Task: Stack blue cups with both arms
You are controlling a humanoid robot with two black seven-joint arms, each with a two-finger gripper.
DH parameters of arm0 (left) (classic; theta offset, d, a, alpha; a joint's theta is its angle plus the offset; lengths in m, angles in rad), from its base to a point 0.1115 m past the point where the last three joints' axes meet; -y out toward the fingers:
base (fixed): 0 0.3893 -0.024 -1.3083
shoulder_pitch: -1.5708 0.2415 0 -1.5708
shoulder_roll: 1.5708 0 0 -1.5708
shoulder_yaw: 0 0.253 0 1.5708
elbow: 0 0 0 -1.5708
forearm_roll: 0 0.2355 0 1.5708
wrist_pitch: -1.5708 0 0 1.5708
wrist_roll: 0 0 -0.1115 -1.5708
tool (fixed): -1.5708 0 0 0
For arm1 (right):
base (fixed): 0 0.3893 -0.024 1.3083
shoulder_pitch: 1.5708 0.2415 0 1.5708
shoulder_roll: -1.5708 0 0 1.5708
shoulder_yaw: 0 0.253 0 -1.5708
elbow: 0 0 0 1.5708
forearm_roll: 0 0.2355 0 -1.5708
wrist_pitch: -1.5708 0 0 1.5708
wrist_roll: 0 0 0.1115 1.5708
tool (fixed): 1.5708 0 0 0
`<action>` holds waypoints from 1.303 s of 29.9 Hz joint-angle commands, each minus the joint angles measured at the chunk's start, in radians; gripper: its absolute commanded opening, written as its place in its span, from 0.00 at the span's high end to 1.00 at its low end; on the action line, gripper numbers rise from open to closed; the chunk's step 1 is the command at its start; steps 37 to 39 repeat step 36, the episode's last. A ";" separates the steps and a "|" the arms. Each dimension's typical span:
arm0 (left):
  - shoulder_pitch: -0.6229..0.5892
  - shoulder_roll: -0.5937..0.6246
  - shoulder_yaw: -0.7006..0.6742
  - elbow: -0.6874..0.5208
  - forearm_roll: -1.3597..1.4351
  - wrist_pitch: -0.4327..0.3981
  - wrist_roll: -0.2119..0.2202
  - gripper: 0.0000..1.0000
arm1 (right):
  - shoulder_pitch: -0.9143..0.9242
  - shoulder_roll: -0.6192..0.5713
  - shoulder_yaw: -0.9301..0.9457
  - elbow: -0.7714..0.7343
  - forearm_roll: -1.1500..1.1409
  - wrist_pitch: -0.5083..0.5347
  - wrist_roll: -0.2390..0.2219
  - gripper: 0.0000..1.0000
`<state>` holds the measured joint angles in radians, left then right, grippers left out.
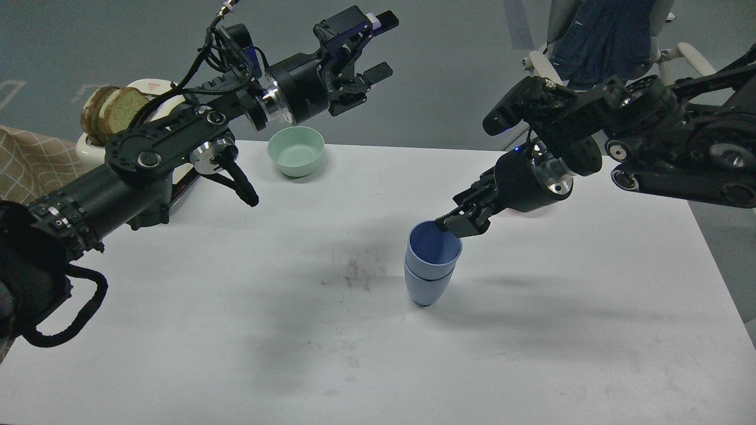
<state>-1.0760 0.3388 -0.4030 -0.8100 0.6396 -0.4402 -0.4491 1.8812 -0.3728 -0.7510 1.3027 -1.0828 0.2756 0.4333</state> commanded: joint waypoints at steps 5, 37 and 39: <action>0.002 -0.006 -0.002 0.049 -0.009 0.006 0.001 0.05 | 0.007 -0.210 0.125 -0.086 0.240 0.000 0.001 0.04; 0.205 -0.169 -0.181 0.408 -0.232 -0.048 0.017 0.02 | -0.961 0.057 1.237 -0.684 0.914 0.134 0.055 0.00; 0.205 -0.169 -0.181 0.408 -0.232 -0.048 0.017 0.02 | -0.961 0.057 1.237 -0.684 0.914 0.134 0.055 0.00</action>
